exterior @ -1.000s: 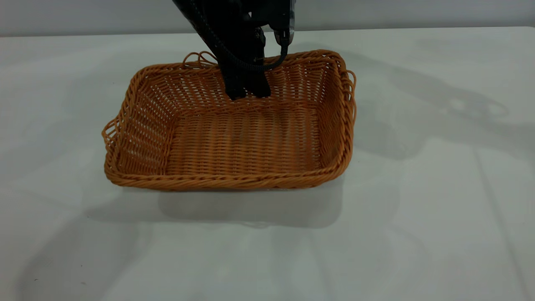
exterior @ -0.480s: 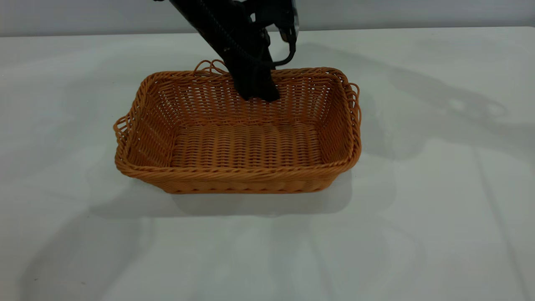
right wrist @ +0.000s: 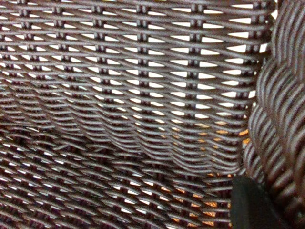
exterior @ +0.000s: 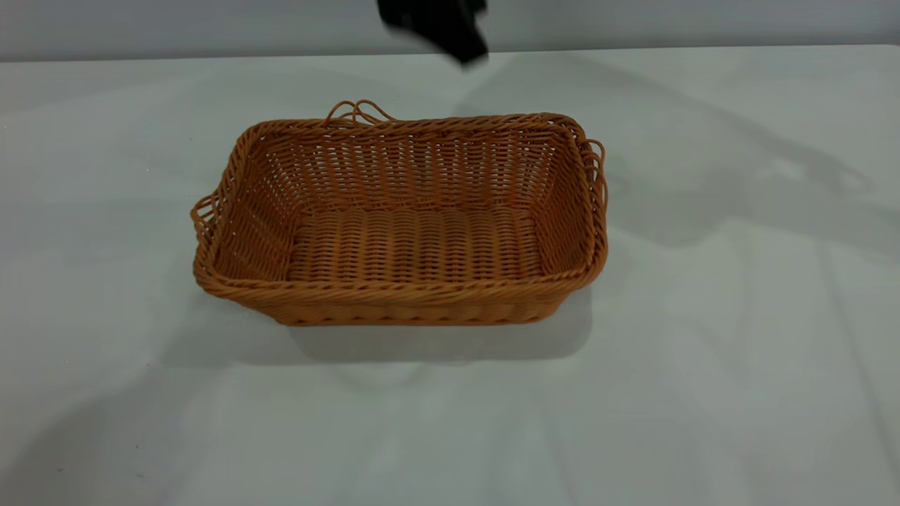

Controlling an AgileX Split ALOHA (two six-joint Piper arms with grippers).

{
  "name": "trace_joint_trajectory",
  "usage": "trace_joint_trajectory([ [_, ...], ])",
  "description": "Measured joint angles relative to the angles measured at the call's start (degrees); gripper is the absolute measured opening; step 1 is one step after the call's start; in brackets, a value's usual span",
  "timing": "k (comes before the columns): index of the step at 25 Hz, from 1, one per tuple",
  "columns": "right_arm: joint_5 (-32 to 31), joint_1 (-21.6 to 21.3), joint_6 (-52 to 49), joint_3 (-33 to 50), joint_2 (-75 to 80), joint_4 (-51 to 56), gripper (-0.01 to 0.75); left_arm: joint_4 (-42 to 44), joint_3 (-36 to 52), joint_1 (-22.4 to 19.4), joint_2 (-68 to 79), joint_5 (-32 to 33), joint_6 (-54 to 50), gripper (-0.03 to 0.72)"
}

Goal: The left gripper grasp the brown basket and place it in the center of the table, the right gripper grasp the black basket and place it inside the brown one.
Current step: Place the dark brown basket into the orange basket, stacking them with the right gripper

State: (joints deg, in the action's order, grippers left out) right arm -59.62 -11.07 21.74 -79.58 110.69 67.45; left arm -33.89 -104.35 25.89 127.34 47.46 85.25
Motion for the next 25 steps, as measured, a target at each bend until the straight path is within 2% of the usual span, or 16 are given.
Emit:
trace_joint_trajectory([
  [5, -0.6, -0.1, 0.1, 0.0, 0.0, 0.9, 0.09, 4.7, 0.0, 0.0, -12.4, 13.3, -3.3, 0.422],
  [8, -0.4, 2.6, -0.1, -0.1, 0.0, -0.9, 0.09, 6.5, 0.0, 0.0, -19.3, 18.2, -5.4, 0.419],
  [10, 0.5, 6.2, -0.8, -0.1, 0.0, -4.9, 0.09, 6.7, 0.0, 0.0, -23.9, 19.1, -6.2, 0.419],
  [15, 2.9, 19.0, -4.7, -0.1, 3.4, -16.3, 0.09, 7.9, 0.0, 0.0, -33.3, 19.1, -6.6, 0.419],
  [18, 4.3, 24.3, -5.4, -0.1, 6.7, -20.0, 0.09, 10.3, 0.0, 0.0, -37.7, 19.1, -7.1, 0.419],
  [21, 6.2, 26.5, -5.7, -0.1, 10.2, -21.4, 0.09, 11.7, 0.0, 0.0, -41.0, 19.1, -9.3, 0.419],
  [25, 7.5, 26.6, -5.8, -0.2, 14.2, -24.2, 0.09, 12.0, 0.0, 0.0, -42.6, 19.1, -11.7, 0.419],
])
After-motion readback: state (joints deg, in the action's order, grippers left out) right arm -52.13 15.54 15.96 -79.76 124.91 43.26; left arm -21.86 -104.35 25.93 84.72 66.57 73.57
